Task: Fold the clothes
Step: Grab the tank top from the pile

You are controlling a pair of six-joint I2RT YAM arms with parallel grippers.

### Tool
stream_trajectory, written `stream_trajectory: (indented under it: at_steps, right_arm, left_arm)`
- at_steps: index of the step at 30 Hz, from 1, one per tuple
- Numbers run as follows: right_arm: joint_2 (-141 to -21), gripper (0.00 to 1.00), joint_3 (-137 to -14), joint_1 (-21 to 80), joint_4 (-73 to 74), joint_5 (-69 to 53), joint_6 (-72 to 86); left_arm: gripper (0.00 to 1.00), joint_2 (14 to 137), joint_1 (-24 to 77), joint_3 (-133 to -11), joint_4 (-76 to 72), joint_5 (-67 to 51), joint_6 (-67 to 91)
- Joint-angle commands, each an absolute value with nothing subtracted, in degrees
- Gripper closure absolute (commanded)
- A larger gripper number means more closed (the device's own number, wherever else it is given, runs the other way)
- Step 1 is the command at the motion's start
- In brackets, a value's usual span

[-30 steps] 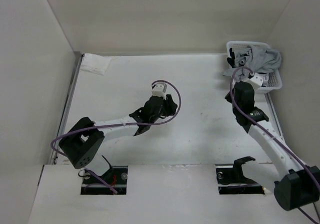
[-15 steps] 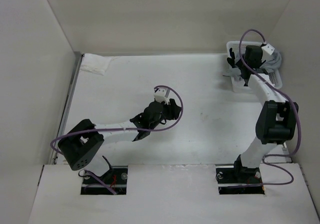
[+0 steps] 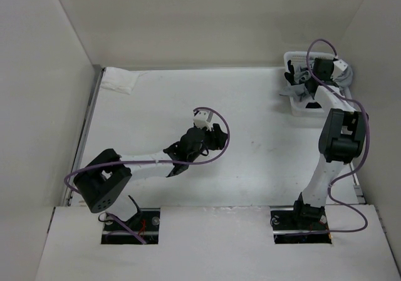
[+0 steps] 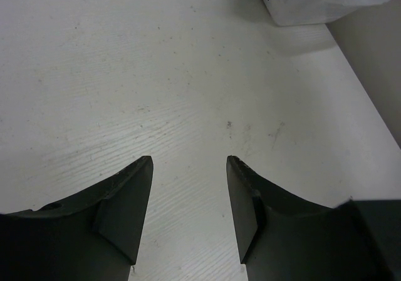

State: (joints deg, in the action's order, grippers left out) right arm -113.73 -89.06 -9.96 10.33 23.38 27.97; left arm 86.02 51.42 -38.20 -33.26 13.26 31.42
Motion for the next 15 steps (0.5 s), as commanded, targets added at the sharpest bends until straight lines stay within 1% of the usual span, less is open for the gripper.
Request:
stream_trajectory:
  at_steps: [1,3,4,5,7,10,15]
  right_arm:
    - [-113.6,0.73,-92.1,-10.3,9.3,21.7,28.2]
    - [-113.0,0.91,-91.5,-10.4,8.3,20.9,28.4]
    - [-112.2,0.97,-90.7,-10.4,7.3,20.7,28.6]
    - [-110.8,1.0,-89.3,-10.4,5.7,20.5,28.7]
    - [-107.6,1.0,-86.5,-10.2,2.7,20.7,28.7]
    - [-99.8,1.0,-81.5,-10.0,-1.4,21.6,28.4]
    - [-81.9,1.0,-74.2,-3.7,-4.5,25.7,26.5]
  left_arm:
    - [0.51,86.3,51.3,-37.5,-36.6,13.2,30.9]
    - [0.51,86.5,51.2,-37.5,-36.6,13.2,30.9]
    - [0.51,86.6,51.1,-37.5,-36.7,13.2,30.9]
    - [0.51,86.6,51.1,-37.5,-36.7,13.2,30.9]
    - [0.51,86.7,51.0,-37.6,-36.7,13.1,31.0]
    - [0.51,86.9,50.9,-37.7,-36.7,13.0,31.2]
    - [0.51,86.6,50.3,-37.7,-36.7,13.4,31.5]
